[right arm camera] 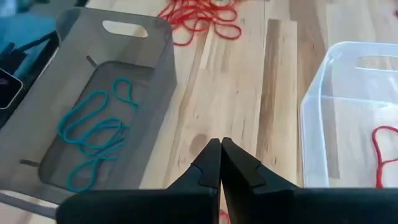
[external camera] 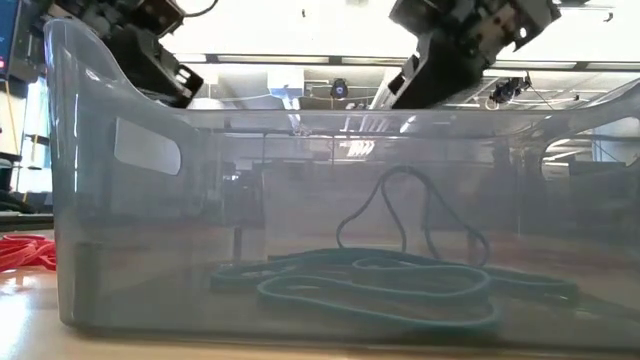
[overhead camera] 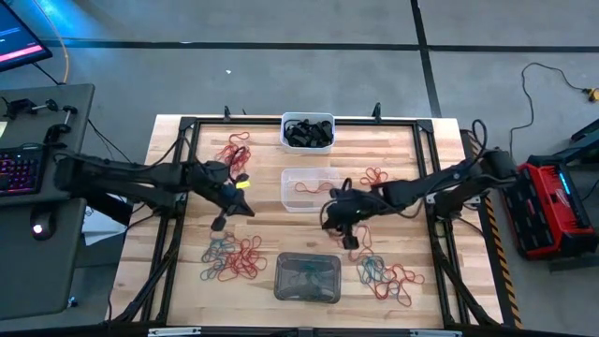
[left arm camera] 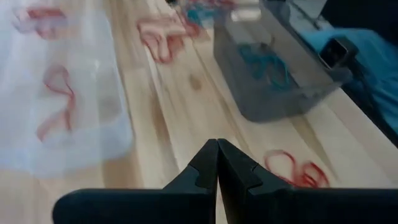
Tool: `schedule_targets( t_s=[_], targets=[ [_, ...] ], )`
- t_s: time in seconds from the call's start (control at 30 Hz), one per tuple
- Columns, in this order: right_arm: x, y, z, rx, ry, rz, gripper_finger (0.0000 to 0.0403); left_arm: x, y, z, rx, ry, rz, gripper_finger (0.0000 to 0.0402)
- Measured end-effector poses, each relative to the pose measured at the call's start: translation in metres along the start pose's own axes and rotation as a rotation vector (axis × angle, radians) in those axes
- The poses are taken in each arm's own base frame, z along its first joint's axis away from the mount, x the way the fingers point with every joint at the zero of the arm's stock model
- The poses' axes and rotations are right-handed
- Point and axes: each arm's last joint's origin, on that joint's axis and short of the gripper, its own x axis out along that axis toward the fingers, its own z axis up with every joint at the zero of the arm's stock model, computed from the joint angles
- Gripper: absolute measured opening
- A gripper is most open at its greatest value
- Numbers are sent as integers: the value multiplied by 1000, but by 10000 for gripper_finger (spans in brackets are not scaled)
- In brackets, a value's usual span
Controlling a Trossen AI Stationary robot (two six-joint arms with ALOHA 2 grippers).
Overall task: Sort rubber bands into baskets
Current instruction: Put the blue rubber band into the black bin
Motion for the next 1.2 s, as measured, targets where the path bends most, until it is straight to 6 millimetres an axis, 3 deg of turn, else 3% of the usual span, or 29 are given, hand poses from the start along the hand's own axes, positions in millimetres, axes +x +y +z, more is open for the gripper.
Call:
schedule_targets(
  t_s=[0.33,0.6,0.83,1.0,1.2],
  targets=[
    [-24,-9,-34,25,-137,-80,0,-1,-28,-5,-214,231,-78,0],
    [-41,3,-32,-12,-175,-122,0,-2,-52,-21,-388,430,-20,0],
    [-42,7,-31,-25,-178,-121,0,-9,-65,-35,-520,584,130,6],
    [-42,7,-31,-4,-178,-118,0,-7,-67,-40,-516,626,207,35],
    [-42,7,-31,-1,-178,-114,0,8,-65,-46,-458,690,300,74]
  ],
)
